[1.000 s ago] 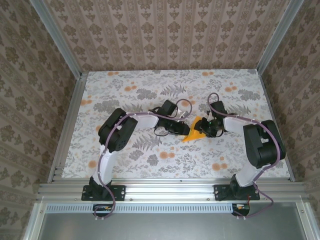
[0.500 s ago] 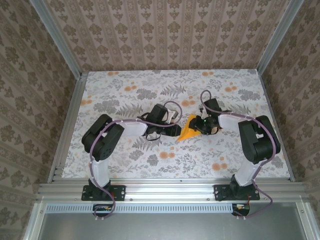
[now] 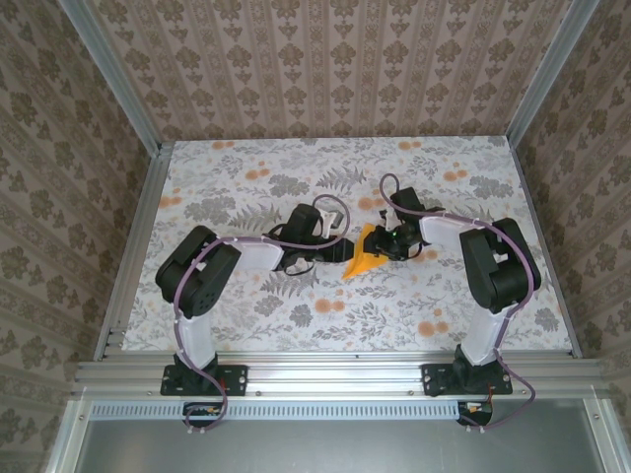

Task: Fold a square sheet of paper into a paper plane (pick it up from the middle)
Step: Fourth fold the wing at the center of the table.

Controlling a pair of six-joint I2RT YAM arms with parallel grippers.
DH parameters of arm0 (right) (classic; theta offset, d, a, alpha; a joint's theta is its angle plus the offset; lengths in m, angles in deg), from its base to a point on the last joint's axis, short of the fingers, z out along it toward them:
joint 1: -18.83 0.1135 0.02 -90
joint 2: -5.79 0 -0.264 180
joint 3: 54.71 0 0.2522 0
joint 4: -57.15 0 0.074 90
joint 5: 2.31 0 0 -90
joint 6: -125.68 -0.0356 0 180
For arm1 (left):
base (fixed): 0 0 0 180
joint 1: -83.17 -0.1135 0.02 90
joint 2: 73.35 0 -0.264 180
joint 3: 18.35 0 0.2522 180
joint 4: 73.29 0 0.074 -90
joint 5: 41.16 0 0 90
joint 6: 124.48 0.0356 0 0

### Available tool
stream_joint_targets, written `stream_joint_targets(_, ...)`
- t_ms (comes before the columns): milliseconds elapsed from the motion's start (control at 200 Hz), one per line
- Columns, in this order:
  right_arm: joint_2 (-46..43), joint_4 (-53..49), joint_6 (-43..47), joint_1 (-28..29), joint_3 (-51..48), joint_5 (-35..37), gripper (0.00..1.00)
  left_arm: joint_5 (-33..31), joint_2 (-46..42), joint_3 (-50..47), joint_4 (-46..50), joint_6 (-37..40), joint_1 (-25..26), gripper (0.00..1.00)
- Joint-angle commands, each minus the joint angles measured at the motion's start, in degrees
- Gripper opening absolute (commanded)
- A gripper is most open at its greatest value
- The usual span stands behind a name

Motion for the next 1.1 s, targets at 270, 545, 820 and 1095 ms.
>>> stream_joint_targets(270,4.1,-7.5,-6.5,0.4,2.7,5.7,0.43,-2.0,1.1,-0.4,2.0,7.4,2.0,0.44)
stream_joint_targets(545,5.4,-9.8,-7.6,0.6,3.7,7.5,0.44,-4.8,2.4,1.4,5.7,9.7,2.8,0.41)
stream_joint_targets(820,6.8,-11.1,-8.3,0.9,4.3,9.4,0.45,-7.2,3.3,2.2,7.9,10.3,3.2,0.34)
stream_joint_targets(1095,8.1,-13.3,-9.3,1.3,5.1,12.3,0.46,-11.3,3.9,3.0,11.4,11.9,4.1,0.27)
